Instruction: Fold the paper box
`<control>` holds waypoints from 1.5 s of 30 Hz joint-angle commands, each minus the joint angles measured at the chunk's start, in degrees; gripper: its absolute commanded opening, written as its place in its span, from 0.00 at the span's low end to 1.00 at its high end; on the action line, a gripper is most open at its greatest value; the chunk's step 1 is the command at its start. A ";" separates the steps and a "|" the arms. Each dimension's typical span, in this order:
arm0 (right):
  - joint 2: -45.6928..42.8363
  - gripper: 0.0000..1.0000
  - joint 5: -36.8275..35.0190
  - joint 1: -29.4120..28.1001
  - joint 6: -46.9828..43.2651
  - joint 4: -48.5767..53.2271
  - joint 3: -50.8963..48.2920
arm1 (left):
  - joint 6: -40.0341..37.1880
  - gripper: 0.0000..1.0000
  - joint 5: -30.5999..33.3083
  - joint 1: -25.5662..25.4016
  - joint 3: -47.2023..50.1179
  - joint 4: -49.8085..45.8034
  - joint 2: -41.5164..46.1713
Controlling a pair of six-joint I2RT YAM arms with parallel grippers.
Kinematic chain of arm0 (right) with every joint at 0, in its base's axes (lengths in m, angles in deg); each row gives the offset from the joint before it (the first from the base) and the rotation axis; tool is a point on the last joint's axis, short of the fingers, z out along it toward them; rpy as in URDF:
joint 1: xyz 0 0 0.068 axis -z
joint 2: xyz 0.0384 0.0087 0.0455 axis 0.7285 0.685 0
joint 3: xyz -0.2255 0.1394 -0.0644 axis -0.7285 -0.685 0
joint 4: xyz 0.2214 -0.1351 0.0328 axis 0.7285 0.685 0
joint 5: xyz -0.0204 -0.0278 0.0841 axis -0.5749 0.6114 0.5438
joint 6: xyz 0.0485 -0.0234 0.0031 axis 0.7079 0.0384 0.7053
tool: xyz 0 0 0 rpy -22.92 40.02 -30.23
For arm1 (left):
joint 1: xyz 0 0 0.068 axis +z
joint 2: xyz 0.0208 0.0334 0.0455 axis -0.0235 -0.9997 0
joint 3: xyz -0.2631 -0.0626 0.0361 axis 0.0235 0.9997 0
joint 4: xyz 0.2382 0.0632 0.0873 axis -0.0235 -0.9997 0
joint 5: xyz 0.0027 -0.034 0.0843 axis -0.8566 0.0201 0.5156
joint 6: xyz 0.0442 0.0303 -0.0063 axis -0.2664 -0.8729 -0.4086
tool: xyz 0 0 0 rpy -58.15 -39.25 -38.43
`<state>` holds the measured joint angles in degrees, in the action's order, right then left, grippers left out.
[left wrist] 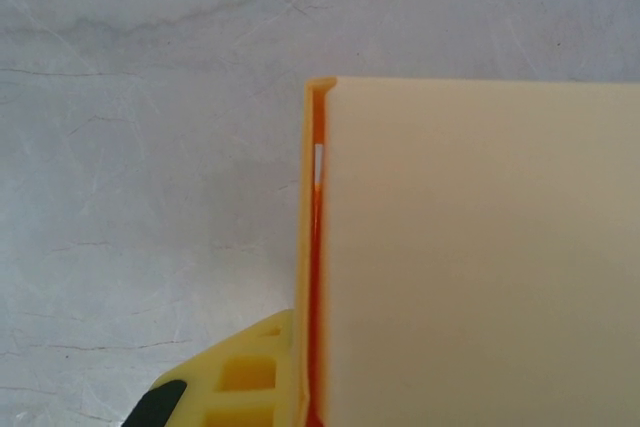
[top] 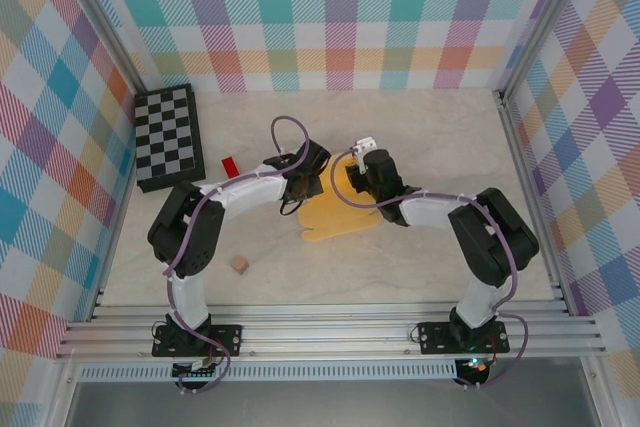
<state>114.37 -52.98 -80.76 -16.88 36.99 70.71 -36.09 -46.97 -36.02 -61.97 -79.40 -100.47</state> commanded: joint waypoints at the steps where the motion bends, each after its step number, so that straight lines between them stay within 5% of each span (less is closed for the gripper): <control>1: 1.89 0.42 -4.44 -2.00 -3.31 -4.15 2.96 | -1.00 0.00 -0.76 0.36 -1.43 -4.76 -1.39; 10: 4.11 0.00 -11.94 -4.90 -8.19 -2.61 4.99 | -1.30 0.00 -0.52 0.47 -2.87 -5.80 -2.06; 16: 7.74 0.00 -23.34 -6.43 -12.87 -2.86 4.44 | -0.97 0.00 -0.82 0.63 -3.21 -5.51 -2.41; 21: 7.87 0.00 -25.78 -6.43 -11.03 -3.01 3.25 | -0.95 0.00 -0.56 0.63 -2.98 -5.50 -2.58; 24: 6.21 0.06 -25.40 -6.35 -7.80 -1.76 2.56 | -1.05 0.00 -0.19 0.81 -3.01 -5.53 -2.58; 27: 3.18 0.28 -21.12 -5.74 -1.62 1.59 1.76 | -1.50 0.00 0.58 1.02 -3.05 -5.66 -2.66; 34: -9.58 0.61 2.43 -1.51 9.11 13.57 -1.21 | -4.44 0.00 4.32 1.24 -3.33 -6.23 -3.29; 39: -16.60 0.68 19.52 2.95 10.07 23.39 0.48 | -9.89 0.00 5.73 1.09 -0.28 -0.88 -1.72; 45: -13.51 0.70 27.22 8.53 20.53 35.56 9.54 | -20.10 0.00 8.34 0.09 7.71 15.08 3.58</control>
<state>99.03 -34.18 -73.85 -3.09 64.88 77.44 -49.25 -41.24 -35.39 -57.53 -71.95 -99.53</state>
